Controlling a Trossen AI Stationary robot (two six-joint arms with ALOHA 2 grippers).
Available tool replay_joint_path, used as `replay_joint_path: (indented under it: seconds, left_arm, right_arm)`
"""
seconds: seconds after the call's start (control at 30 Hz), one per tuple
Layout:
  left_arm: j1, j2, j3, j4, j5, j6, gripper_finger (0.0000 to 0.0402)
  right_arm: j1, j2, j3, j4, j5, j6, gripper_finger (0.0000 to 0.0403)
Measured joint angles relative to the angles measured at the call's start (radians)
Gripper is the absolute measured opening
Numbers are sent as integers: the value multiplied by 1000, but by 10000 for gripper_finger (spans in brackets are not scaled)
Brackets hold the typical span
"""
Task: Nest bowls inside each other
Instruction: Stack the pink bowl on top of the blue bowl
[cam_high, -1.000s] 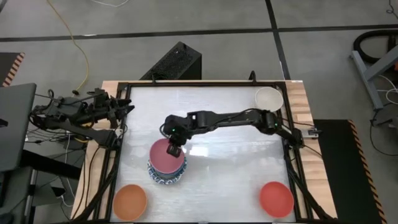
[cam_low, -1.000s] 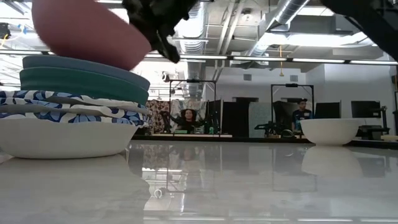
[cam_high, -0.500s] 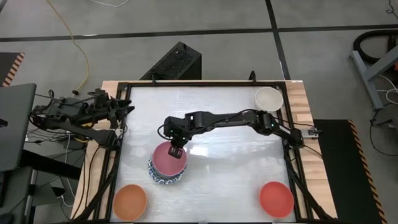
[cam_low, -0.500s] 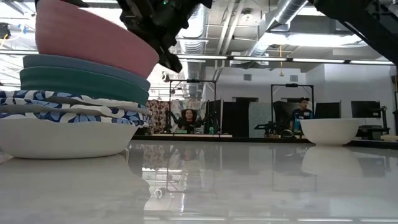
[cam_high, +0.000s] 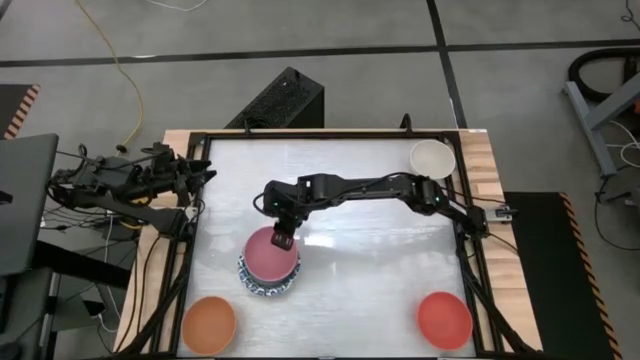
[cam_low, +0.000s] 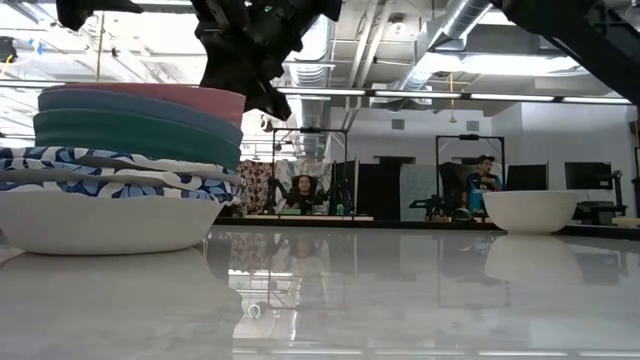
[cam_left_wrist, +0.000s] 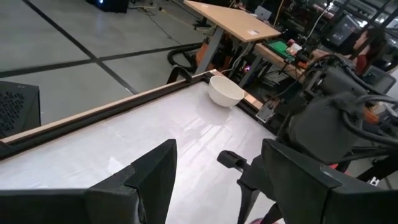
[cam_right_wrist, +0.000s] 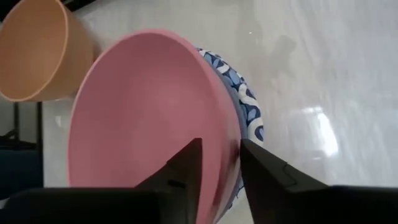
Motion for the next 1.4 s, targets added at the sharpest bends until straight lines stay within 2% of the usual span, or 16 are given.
replay_joint_path:
  seconds: [0.1, 0.3, 0.53, 0.67, 0.8, 1.03, 1.4]
  left_arm:
    - [0, 0, 0, -5, 0, 3, 224]
    - [0, 0, 0, -27, 1, -2, 224]
    - [0, 0, 0, -27, 1, -3, 224]
    - [0, 0, 0, -33, 2, -3, 224]
    - [0, 0, 0, -47, 2, -4, 224]
    - [0, 0, 0, -53, 1, -4, 224]
    - [0, 0, 0, -75, 0, -19, 224]
  right_arm:
    - [-12, 0, 0, 0, -34, 0, 153]
    - [-18, -3, 7, 10, -33, 0, 188]
    - [-41, -58, 69, 17, 82, -84, 184]
    - [-38, -101, 63, -7, 71, -143, 166]
    - [-25, -97, 56, -82, 70, -190, 126]
    - [-11, -96, -13, -39, 46, -190, 64]
    - [5, -96, -31, -33, 26, -207, 25]
